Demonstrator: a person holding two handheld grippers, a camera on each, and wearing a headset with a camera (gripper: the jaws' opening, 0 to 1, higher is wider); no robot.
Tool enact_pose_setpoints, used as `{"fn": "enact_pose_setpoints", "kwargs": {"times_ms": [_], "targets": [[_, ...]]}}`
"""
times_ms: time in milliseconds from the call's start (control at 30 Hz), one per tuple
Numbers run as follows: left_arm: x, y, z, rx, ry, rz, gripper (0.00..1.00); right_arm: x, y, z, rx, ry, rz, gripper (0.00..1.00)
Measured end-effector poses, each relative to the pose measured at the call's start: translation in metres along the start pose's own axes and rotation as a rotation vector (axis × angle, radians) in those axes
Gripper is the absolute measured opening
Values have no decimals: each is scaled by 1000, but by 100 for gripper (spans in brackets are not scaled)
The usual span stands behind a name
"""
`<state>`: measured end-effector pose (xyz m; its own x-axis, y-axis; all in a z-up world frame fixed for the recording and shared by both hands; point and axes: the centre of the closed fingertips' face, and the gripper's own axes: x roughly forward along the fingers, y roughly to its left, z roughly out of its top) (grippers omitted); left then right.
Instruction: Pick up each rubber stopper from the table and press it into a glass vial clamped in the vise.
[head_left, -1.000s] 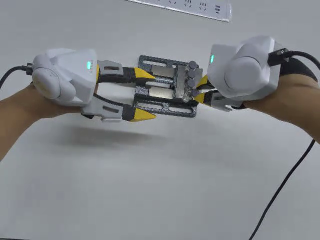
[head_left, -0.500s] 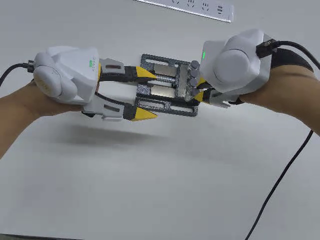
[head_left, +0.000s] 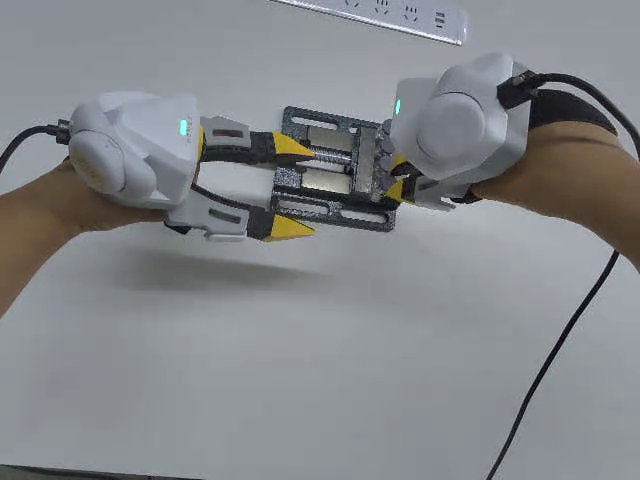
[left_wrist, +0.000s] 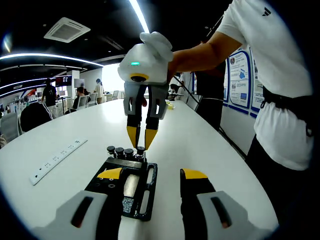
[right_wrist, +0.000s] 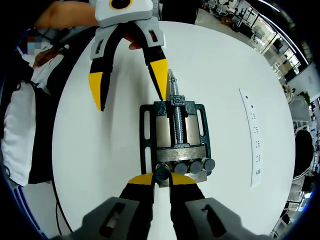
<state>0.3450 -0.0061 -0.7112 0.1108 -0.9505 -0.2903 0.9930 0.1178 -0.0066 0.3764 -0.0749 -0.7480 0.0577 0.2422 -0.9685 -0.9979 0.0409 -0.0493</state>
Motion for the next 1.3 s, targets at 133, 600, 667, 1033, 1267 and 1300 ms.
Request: {"fn": "enact_pose_setpoints", "kwargs": {"times_ms": [133,600,667,1033,1267,1300], "targets": [[0,-1,-1,0,2,-2,43,1,-1,0,-4,8,0,11],[-1,0,-4,1,3,-1,42,3,-2,0,-7,29,14,11],[-1,1,-4,0,2,-2,42,3,-1,0,-4,29,15,11],[0,0,-6,-1,1,-8,42,4,0,2,-37,33,20,11],[-1,0,-5,-3,1,-4,41,3,2,6,-42,20,29,14],[-1,0,-4,-3,1,-4,41,4,2,6,-44,20,29,14]]}}
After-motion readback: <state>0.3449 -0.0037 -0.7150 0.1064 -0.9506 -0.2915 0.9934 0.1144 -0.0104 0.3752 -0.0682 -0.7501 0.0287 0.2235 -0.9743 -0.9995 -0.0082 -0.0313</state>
